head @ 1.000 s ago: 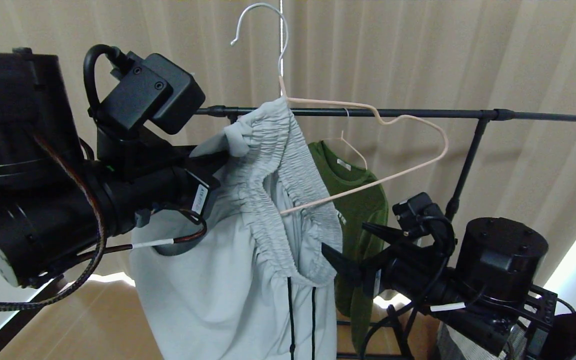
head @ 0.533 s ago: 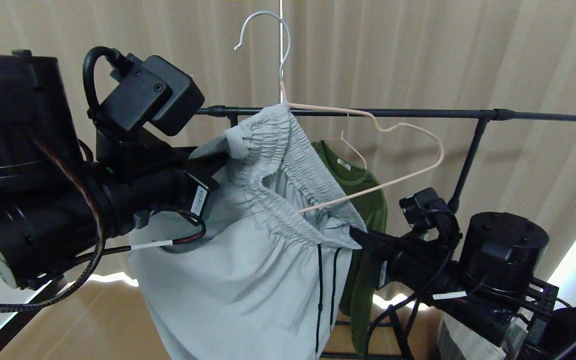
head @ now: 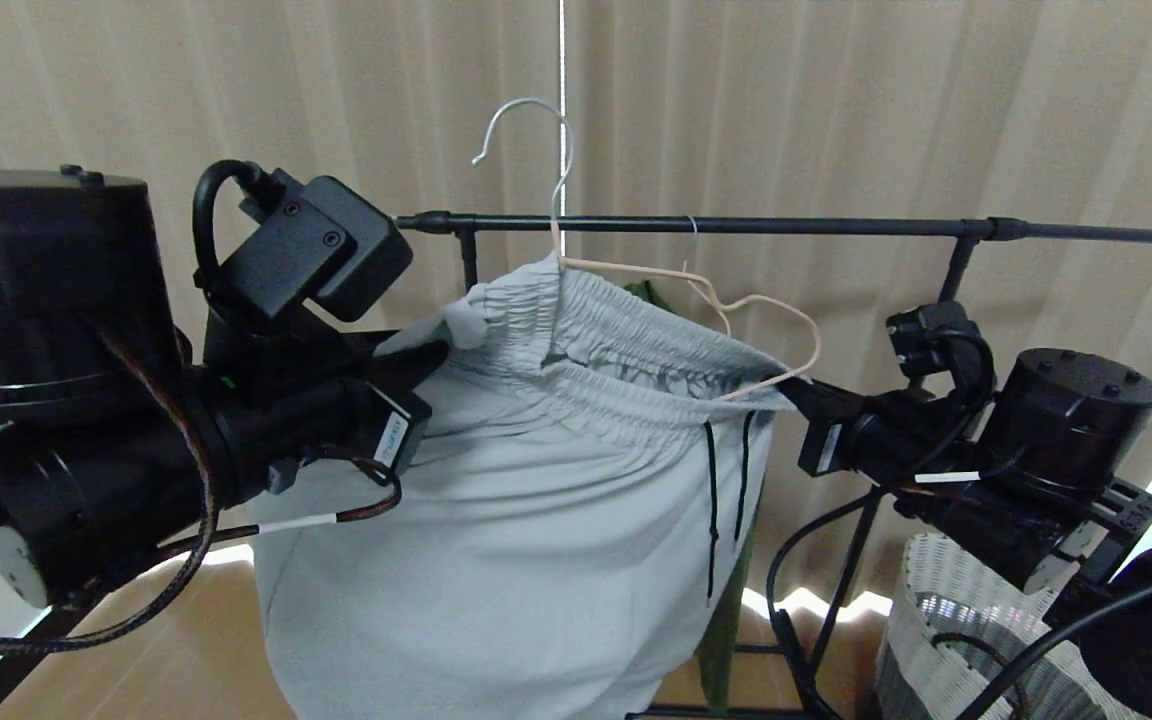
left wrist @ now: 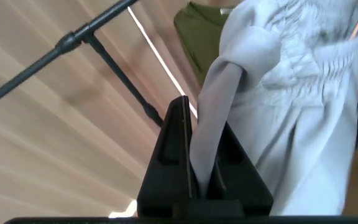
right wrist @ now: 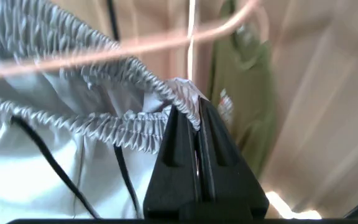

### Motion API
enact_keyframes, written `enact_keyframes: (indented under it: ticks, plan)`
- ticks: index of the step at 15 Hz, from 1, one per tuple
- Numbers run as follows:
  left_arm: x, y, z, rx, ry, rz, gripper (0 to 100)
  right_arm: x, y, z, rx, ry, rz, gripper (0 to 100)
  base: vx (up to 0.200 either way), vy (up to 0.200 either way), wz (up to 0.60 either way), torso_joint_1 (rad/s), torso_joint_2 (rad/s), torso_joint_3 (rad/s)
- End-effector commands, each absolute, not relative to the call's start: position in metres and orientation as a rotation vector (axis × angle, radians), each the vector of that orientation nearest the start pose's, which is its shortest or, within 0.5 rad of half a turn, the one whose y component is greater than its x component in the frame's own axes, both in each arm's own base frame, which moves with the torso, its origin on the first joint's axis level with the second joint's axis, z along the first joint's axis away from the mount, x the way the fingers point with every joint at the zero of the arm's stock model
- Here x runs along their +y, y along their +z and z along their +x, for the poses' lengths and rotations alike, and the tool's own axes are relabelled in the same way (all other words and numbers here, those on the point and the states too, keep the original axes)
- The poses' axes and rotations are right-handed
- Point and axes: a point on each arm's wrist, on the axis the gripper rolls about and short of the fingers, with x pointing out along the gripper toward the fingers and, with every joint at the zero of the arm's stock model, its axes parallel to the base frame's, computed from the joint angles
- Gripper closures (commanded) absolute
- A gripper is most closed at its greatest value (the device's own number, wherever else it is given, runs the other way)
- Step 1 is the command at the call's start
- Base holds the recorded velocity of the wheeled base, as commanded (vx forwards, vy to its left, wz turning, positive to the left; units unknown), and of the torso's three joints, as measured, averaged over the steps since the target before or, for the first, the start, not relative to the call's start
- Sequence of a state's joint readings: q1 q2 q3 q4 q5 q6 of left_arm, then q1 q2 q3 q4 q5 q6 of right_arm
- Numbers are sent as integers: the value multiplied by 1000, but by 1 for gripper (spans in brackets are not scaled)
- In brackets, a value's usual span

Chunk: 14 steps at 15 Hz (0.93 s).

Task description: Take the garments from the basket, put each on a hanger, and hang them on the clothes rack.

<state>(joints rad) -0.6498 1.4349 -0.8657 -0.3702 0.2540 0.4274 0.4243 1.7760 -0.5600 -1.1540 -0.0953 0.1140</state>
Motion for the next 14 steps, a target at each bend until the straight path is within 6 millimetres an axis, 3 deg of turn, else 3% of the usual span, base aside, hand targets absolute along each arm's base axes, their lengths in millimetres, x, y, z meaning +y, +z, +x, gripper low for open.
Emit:
enact_keyframes:
  ticks: [1, 5, 12, 14]
  plan:
    - [-139, 236, 200, 128, -417, 541, 100, 116, 155, 271, 58, 313, 104, 100, 0, 0, 0, 0, 0, 0]
    - [-110, 216, 197, 188, -357, 703, 100, 108, 160, 275, 39, 284, 109, 100, 0, 0, 0, 0, 0, 0]
    - [-99, 206, 201, 223, -332, 810, 100, 107, 165, 272, 5, 292, 119, 100, 0, 0, 0, 0, 0, 0]
    - [-98, 205, 203, 228, -327, 843, 100, 115, 168, 265, -11, 328, 122, 100, 0, 0, 0, 0, 0, 0]
